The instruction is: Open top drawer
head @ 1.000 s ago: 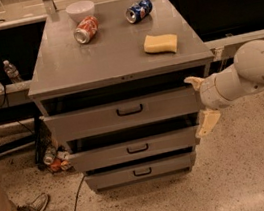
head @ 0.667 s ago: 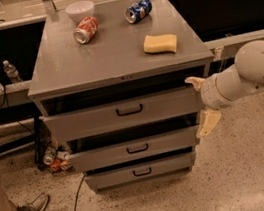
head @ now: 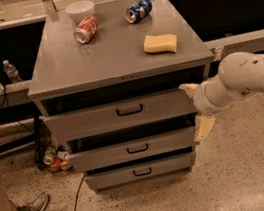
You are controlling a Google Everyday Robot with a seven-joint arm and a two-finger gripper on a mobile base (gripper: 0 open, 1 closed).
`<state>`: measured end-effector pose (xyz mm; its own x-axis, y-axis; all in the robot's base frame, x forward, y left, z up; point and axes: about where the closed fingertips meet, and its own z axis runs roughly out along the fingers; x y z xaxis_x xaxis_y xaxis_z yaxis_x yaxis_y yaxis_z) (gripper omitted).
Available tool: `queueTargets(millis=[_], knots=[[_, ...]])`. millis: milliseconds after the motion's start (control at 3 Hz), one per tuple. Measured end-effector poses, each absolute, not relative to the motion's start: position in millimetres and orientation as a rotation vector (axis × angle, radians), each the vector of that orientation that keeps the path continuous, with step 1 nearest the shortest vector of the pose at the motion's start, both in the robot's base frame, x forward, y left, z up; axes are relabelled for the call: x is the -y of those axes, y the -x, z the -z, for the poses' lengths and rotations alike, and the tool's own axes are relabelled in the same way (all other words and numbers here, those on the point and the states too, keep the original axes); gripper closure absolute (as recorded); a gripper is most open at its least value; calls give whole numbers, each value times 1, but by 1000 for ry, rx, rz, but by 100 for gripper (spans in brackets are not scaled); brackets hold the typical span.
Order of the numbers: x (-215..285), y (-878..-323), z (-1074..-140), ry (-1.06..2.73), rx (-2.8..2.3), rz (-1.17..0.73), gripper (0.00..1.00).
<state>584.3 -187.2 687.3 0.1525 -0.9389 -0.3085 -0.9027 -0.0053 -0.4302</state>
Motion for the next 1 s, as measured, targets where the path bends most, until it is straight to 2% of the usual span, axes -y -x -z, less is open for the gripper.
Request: queueTargets(millis=[667,1000], knots=[[171,-627,-680,1949,-1614,218,0],[142,-660,-664,1978,-1555,211,3]])
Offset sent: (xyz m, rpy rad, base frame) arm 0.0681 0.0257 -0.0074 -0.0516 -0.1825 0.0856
